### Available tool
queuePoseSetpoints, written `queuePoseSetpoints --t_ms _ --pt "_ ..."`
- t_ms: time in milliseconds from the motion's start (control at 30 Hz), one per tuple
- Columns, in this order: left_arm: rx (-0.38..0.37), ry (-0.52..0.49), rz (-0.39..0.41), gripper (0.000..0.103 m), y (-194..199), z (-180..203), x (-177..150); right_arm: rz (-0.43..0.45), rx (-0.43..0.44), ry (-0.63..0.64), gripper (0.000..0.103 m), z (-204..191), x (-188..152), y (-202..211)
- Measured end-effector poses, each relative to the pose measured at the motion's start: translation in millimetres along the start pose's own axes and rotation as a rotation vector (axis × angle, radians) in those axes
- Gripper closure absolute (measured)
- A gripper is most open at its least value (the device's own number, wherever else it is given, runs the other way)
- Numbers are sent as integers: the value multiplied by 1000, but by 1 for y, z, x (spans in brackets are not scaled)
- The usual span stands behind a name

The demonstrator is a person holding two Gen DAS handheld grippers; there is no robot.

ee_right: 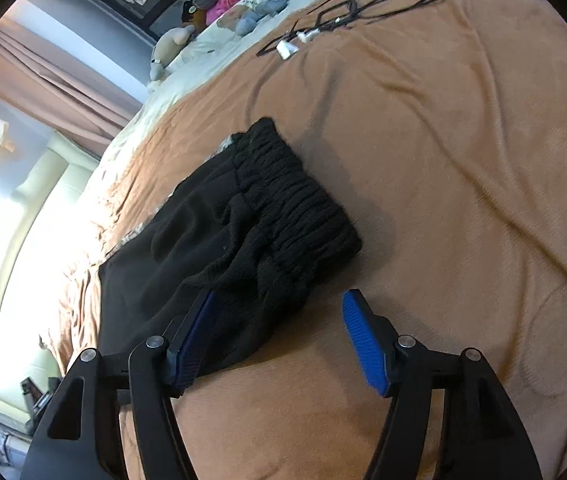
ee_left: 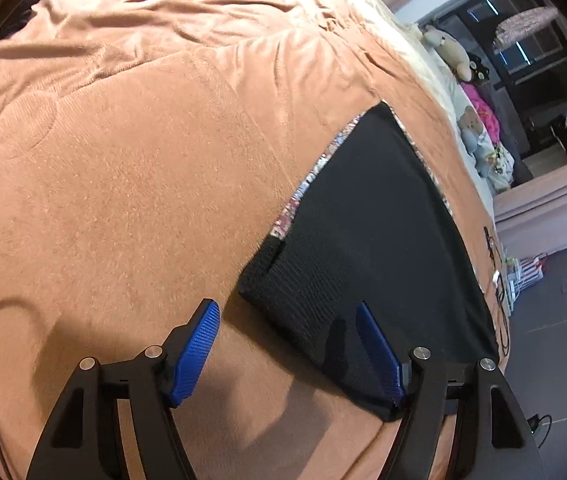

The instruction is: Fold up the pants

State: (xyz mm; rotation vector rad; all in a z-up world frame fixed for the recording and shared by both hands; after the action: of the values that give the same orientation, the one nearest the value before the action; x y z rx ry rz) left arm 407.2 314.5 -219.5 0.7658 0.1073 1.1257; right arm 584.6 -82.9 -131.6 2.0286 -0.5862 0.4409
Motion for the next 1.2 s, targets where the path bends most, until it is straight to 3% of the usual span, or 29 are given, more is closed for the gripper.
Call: queuePoseSetpoints --t_ms 100,267,367,400,467,500,567,667,867,1200 --pt "-15 -18 13 31 -8 1 7 -38 30 -14 40 -2 -5 -11" --pt "-45 -89 16 34 -20 7 17 -14 33 -18 40 1 4 -23" --pt "-74 -126 -7 39 -25 11 16 -5 28 -23 50 2 7 -29" --pt "-85 -135 -18 43 -25 12 15 -6 39 -27 56 2 9 -31" --pt "-72 -169 -43 73 -24 10 12 -23 64 -30 70 1 6 -32" --pt "-60 -178 -53 83 -24 8 12 -27 65 -31 74 -1 6 -34" --pt "-73 -181 -58 92 -21 8 13 -15 57 -22 81 -3 7 -33" --pt "-74 -232 -24 94 -7 20 17 5 52 -9 87 -8 7 -25" --pt "-97 -236 4 95 20 39 20 27 51 17 89 -21 8 -3" --pt "-94 -222 -4 95 66 36 2 3 51 56 90 -24 -11 24"
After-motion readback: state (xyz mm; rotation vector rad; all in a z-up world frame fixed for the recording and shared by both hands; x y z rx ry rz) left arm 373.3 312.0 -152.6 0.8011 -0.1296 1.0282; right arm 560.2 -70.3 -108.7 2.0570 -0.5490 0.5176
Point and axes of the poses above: each gripper's, at about its wrist camera, not at the fingertips, and y roughly against the way its jaws point, z to its right, x to its top, the point moved 9 cm from there along -y, roughly the way its jaws point, and after that the axes turned 14 degrees about -x, right-handed, at the moved point
